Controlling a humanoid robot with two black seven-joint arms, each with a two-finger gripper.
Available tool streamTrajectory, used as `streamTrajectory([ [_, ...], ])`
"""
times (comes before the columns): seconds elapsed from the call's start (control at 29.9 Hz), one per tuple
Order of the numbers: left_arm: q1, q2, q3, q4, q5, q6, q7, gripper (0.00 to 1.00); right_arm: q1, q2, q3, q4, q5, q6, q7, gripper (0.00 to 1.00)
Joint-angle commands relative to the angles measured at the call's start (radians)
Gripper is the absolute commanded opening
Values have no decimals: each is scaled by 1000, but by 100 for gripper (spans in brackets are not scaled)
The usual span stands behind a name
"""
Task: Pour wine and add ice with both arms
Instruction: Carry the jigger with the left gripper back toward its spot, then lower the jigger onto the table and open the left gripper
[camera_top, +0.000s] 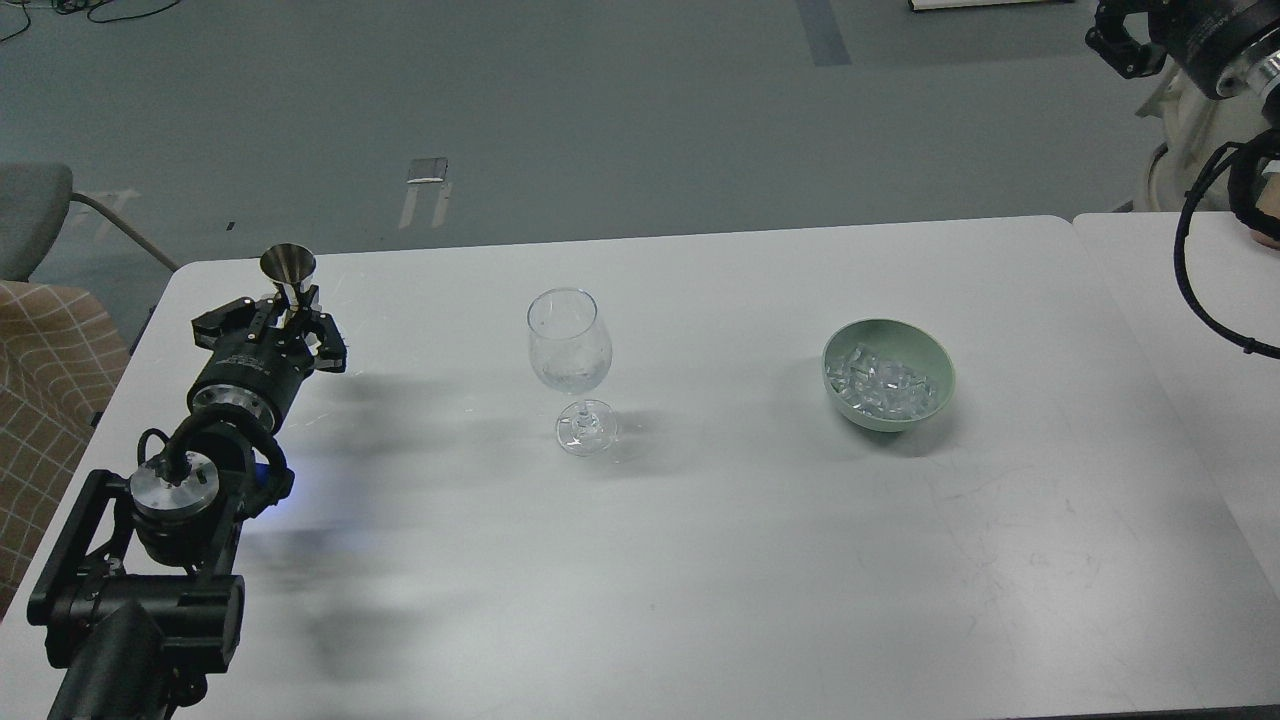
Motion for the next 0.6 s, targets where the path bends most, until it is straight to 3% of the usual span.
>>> streamTrajectory([
  [0.0,-77,-5,6,168,0,-45,-3,6,5,-2,-12,-5,-1,-1,0,100],
  [0.13,-141,-7,11,307,2,-93,-3,21,6,-2,-20,-3,-1,-3,0,100],
  [0.57,-163,-11,14,377,3,-114,-3,26,14,-2,-21,-2,-1,-6,0,100],
])
